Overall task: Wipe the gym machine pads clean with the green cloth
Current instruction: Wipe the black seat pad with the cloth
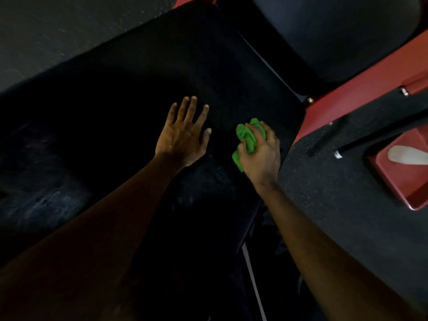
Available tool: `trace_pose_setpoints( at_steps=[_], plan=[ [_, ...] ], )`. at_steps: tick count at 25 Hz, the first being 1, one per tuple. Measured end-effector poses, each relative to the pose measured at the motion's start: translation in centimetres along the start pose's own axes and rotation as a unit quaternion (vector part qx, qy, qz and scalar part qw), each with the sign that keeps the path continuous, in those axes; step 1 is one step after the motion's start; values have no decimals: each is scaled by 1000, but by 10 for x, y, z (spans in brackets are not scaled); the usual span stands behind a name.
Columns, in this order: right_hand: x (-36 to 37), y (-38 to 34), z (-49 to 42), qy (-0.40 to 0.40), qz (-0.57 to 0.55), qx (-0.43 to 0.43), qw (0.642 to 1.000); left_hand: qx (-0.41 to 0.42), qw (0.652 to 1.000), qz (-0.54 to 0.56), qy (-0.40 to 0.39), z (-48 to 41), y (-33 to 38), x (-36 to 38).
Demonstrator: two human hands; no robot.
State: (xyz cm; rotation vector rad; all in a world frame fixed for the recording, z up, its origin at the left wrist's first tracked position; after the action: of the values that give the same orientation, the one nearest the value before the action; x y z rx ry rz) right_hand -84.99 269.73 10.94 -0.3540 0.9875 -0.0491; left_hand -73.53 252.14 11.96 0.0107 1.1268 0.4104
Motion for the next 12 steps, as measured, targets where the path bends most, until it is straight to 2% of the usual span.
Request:
trace_pose_setpoints(
  at_steps=[3,6,8,10,12],
  plan=[
    [-4,-1,53,-30,-12,-21,999,-6,1000,-3,-8,-1,1,-2],
    [-4,2,129,-96,21,-150,984,-7,1000,8,-8,0,2,-5],
    [-3,3,122,-95,37,-220,970,-8,1000,14,-2,-1,2,-4],
    [0,-3,76,-64,42,-199,977,-10,1000,17,1,-1,1,-4],
    [1,-12,19,-20,43,-107,993,-7,1000,15,0,-1,1,-4]
  ],
)
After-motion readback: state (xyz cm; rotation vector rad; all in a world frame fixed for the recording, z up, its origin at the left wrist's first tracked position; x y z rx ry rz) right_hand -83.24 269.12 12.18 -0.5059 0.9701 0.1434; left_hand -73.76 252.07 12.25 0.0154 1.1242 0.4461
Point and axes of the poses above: each hand's wrist, its own z-axis away from the middle knuckle, its own x-axis out of the palm, y = z × x, the point moved 2 cm from there along -z, towards the middle knuckle, and after that the axes turned 14 degrees about x, right-handed, at the moved point
